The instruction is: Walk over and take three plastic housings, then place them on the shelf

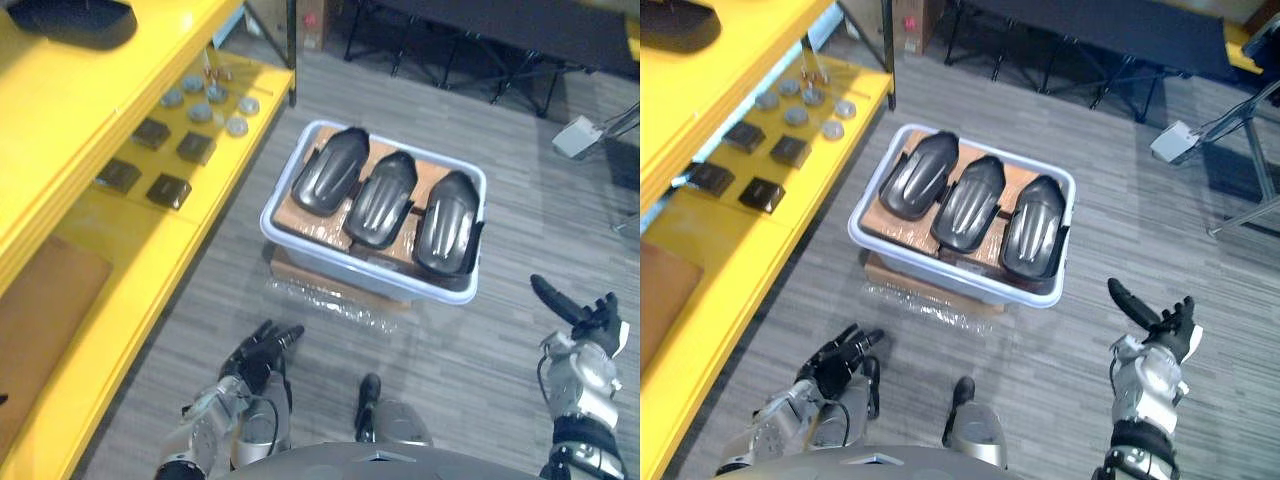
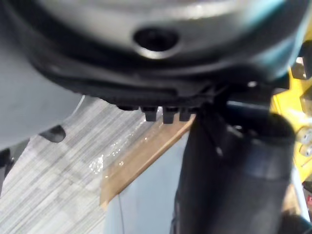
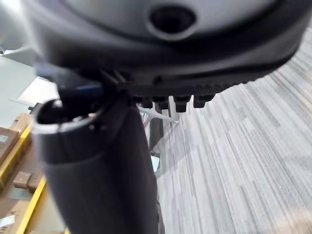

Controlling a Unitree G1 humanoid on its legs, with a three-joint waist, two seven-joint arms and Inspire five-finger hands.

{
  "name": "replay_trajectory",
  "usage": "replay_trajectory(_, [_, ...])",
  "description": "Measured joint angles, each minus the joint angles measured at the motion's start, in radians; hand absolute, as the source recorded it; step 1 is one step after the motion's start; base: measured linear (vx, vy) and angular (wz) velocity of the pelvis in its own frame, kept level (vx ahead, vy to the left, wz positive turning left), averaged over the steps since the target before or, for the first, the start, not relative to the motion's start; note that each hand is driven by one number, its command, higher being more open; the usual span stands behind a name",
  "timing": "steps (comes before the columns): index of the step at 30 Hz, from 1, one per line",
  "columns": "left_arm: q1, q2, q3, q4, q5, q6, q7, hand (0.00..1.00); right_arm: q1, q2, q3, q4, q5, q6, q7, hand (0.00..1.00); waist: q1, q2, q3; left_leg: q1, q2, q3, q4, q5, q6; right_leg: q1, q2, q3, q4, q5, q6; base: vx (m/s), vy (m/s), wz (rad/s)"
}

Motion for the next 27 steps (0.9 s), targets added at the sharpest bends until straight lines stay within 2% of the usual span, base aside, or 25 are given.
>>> replay_trajectory(3, [-0.026, 0.009, 0.013, 0.001, -0.058, -0.008, -0.002, 1.0, -0.07, -0.051, 0.0, 0.107, 0.007, 0.049, -0.022, 1.0, 0.023, 0.004, 0.03, -0.068, 0.0, -0.017, 0.054, -0.013, 0.007, -0.041, 0.004, -0.009, 0.003, 0.01, 0.003, -0.05, 0.073, 0.12])
replay_trajectory(6, [-0.058, 0.009, 0.012, 0.045, -0.161, -0.022, -0.003, 1.0, -0.17, -0.126, 0.0, 0.238, 0.005, 0.067, -0.021, 1.0, 0.031, 0.034, 0.055, -0.122, -0.002, -0.025, 0.116, -0.031, 0.015, -0.066, 0.008, -0.009, 0.013, 0.013, 0.006, -0.03, 0.079, 0.03])
replay_trajectory(11, [-0.128, 0.015, 0.011, 0.158, -0.238, -0.037, 0.016, 1.0, -0.271, -0.236, 0.011, 0.324, -0.003, 0.077, -0.013, 1.0, 0.032, 0.076, 0.085, -0.185, -0.002, -0.031, 0.172, -0.042, 0.023, -0.12, 0.004, -0.007, 0.049, 0.01, 0.007, -0.03, 0.067, -0.01])
replay_trajectory(19, [-0.144, -0.007, 0.009, 0.376, -0.239, -0.032, 0.063, 1.0, -0.372, -0.352, 0.093, 0.348, -0.043, 0.077, -0.015, 1.0, 0.034, 0.128, 0.114, -0.248, -0.027, -0.022, 0.192, -0.034, 0.035, -0.255, -0.046, 0.017, 0.22, -0.062, 0.008, -0.04, 0.036, 0.0])
replay_trajectory(21, [-0.14, -0.013, 0.018, 0.396, -0.243, -0.032, 0.063, 1.0, -0.398, -0.357, 0.127, 0.343, -0.044, 0.076, -0.015, 1.0, 0.034, 0.132, 0.114, -0.252, -0.036, -0.016, 0.184, -0.026, 0.035, -0.283, -0.061, 0.021, 0.259, -0.08, 0.009, -0.02, 0.0, 0.0])
replay_trajectory(23, [-0.148, -0.023, 0.019, 0.397, -0.248, -0.036, 0.05, 1.0, -0.435, -0.378, 0.165, 0.331, -0.046, 0.076, -0.015, 1.0, 0.035, 0.144, 0.119, -0.257, -0.044, -0.014, 0.174, -0.015, 0.038, -0.308, -0.076, 0.022, 0.294, -0.096, 0.007, -0.02, -0.015, 0.06])
replay_trajectory(27, [-0.152, -0.051, 0.025, 0.405, -0.354, -0.038, -0.019, 1.0, -0.471, -0.448, 0.204, 0.26, -0.106, 0.079, 0.0, 1.0, 0.034, 0.167, 0.126, -0.284, -0.055, -0.014, 0.169, 0.006, 0.046, -0.361, -0.094, 0.03, 0.352, -0.12, 0.004, -0.02, -0.018, 0.06])
